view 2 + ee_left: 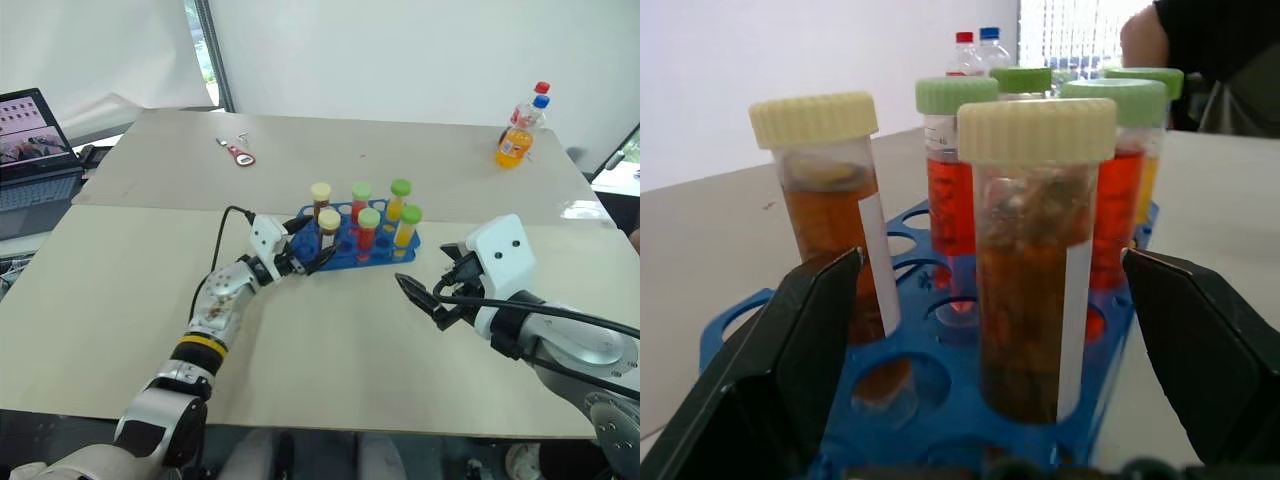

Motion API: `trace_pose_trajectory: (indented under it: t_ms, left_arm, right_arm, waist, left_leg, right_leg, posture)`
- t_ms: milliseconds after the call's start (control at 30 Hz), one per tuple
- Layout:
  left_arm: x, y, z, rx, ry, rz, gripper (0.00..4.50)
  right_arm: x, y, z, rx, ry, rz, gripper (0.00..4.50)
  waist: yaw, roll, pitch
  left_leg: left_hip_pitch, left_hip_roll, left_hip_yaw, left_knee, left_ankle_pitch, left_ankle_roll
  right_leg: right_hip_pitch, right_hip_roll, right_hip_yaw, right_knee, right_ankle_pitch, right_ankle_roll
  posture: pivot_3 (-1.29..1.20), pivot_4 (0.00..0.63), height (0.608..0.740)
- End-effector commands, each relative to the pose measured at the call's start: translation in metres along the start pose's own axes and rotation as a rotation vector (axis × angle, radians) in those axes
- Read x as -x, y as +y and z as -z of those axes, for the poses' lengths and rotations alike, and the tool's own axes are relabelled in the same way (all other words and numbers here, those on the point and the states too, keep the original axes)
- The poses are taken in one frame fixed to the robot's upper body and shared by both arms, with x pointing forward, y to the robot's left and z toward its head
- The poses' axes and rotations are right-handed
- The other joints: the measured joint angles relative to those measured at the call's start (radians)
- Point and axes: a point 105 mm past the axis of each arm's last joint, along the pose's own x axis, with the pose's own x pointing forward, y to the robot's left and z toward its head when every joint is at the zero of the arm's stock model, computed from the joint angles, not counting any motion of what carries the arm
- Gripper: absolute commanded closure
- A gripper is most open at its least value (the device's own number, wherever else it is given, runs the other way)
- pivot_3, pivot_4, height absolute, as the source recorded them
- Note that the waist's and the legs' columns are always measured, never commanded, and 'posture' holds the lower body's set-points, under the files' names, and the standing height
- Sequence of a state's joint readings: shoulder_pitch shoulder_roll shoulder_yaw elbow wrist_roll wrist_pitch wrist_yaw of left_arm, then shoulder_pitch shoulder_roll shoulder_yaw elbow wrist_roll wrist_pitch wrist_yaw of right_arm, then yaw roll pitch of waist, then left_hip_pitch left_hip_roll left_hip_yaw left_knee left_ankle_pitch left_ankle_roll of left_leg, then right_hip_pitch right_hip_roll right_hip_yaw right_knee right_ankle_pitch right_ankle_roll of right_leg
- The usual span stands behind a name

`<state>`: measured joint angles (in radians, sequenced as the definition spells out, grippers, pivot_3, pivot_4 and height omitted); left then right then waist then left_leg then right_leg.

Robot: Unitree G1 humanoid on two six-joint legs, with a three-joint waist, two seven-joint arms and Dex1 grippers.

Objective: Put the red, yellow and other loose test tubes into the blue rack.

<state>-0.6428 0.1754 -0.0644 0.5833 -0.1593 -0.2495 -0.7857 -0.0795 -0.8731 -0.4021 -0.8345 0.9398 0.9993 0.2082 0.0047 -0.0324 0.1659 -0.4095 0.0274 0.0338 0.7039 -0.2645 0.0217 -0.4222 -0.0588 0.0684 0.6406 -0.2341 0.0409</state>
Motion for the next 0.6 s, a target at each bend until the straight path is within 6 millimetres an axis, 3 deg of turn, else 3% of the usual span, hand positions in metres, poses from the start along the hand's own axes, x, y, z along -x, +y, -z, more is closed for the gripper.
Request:
trace_pose_trajectory:
  t_ms: [33, 133, 367, 600]
  left_arm:
    - [0.017, 0.003, -0.023, -0.064, 0.015, 0.083, 0.03]
    - [0.04, 0.01, -0.034, -0.08, 0.098, 0.124, 0.03]
    - [0.126, 0.057, -0.057, -0.248, 0.485, 0.077, 0.0]
    - [0.152, 0.059, -0.078, -0.194, 0.54, 0.076, 0.0]
  right_arm:
    - [0.004, -0.016, -0.011, 0.073, -0.048, 0.006, 0.04]
    - [0.007, -0.028, -0.012, 0.143, -0.035, -0.042, 0.04]
    - [0.02, -0.064, -0.023, 0.272, 0.014, -0.168, 0.02]
    - [0.02, -0.072, -0.03, 0.352, 0.044, -0.236, 0.02]
  waist:
    - [-0.003, 0.0, 0.0]
    - [-0.009, 0.0, 0.0]
    - [-0.018, 0.001, 0.001]
    - [-0.011, 0.001, 0.001]
  left_leg:
    - [0.0, 0.0, 0.0, 0.0, 0.0, 0.0]
    - [0.001, 0.0, 0.0, 0.0, 0.0, 0.0]
    - [0.003, 0.002, 0.002, -0.002, 0.0, 0.0]
    - [0.002, 0.003, 0.005, -0.003, 0.0, 0.0]
  right_leg:
    - [0.0, 0.0, 0.0, 0.0, 0.0, 0.0]
    - [0.0, 0.0, 0.0, 0.0, 0.0, 0.0]
    - [0.0, 0.0, 0.0, 0.0, 0.0, -0.001]
    - [-0.001, 0.0, 0.0, 0.0, -0.001, -0.001]
  posture:
    - [0.0, 0.15, 0.733]
    - [0.0, 0.15, 0.733]
    - [0.0, 0.15, 0.733]
    - [0.0, 0.15, 0.733]
